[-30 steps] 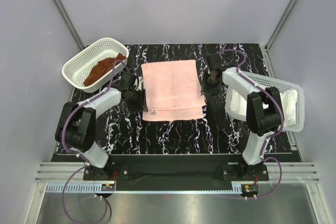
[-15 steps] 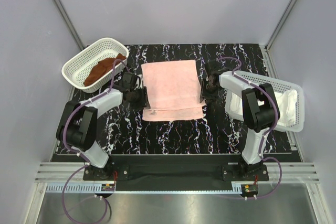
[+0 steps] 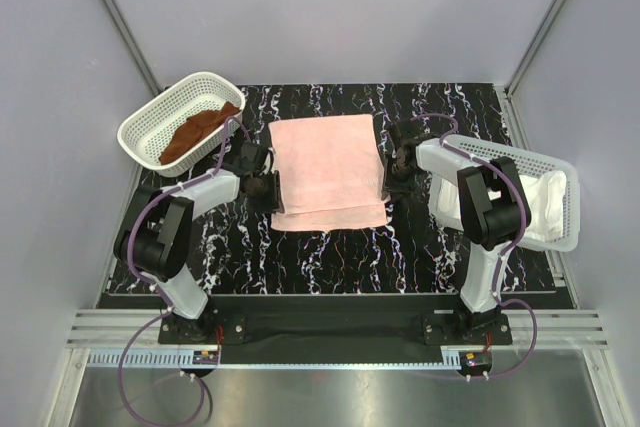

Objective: Fold and stack the towels
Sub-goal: Fold the towel

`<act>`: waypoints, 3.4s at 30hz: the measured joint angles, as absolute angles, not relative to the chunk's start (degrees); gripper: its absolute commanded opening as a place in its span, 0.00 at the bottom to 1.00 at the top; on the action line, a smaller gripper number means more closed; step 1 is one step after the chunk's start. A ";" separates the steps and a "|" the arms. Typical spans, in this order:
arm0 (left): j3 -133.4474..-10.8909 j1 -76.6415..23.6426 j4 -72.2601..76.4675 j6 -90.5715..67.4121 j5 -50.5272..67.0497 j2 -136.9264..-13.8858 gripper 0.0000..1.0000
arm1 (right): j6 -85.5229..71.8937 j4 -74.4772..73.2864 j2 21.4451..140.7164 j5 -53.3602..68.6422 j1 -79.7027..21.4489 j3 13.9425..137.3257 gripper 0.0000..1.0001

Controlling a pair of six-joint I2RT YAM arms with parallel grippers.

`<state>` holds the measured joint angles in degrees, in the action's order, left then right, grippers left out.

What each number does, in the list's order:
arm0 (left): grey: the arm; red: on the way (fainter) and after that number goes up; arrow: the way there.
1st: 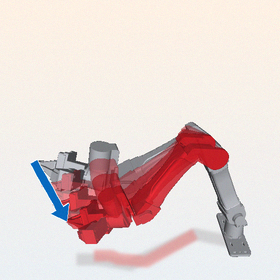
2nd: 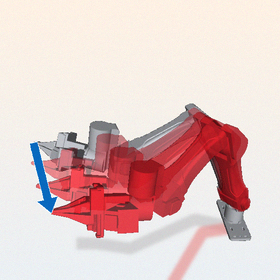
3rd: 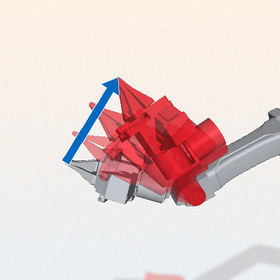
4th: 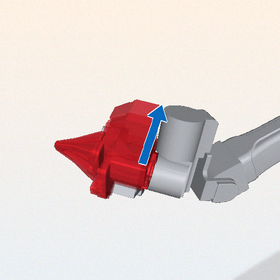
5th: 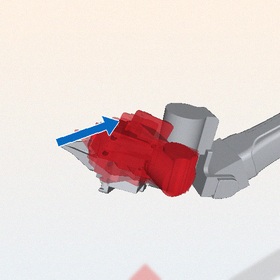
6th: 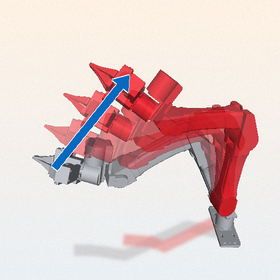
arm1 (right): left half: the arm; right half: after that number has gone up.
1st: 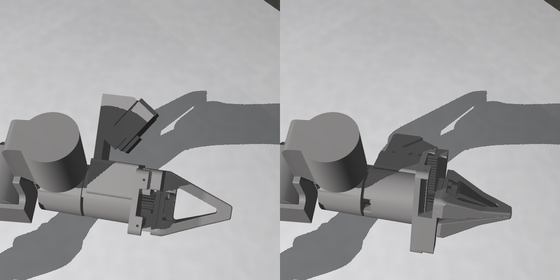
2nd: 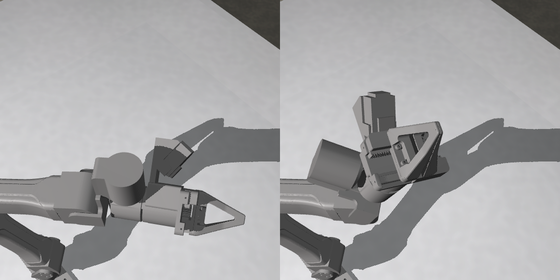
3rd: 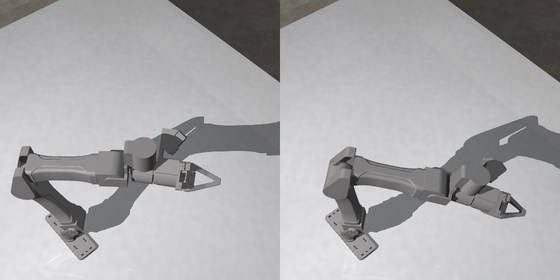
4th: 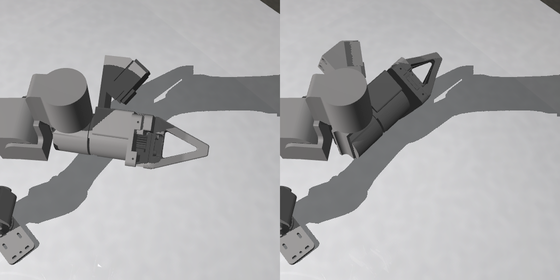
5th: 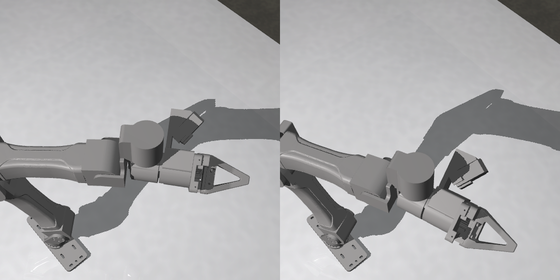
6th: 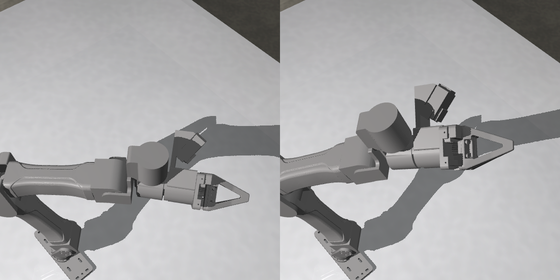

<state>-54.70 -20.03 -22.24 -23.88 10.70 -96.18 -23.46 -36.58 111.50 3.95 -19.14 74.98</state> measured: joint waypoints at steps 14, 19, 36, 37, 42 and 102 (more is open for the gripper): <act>-55.79 -20.36 -23.83 -23.77 9.76 -96.62 0.00 | -23.11 -36.16 111.44 4.01 -19.16 74.87 0.12; -58.19 -20.47 -26.17 -23.05 8.73 -96.60 0.00 | -22.24 -37.41 111.44 3.62 -19.18 75.96 0.00; -67.31 -21.06 -36.64 -20.93 6.52 -91.20 0.00 | -19.97 -48.90 109.25 7.81 -19.25 88.25 0.00; -66.28 -21.17 -36.80 -21.06 6.74 -89.03 0.00 | -19.94 -49.01 107.66 8.93 -19.27 87.79 0.00; -58.24 -21.69 -35.83 -21.61 7.73 -79.11 0.00 | -22.41 -44.14 95.66 14.57 -19.59 74.37 0.00; -72.23 -17.37 -37.17 -15.49 9.80 -92.75 0.41 | -22.15 -34.44 95.39 11.86 -20.95 71.09 0.36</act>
<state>-72.23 -17.37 -37.17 -15.49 9.80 -92.75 -22.15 -34.44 95.39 11.86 -20.95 71.09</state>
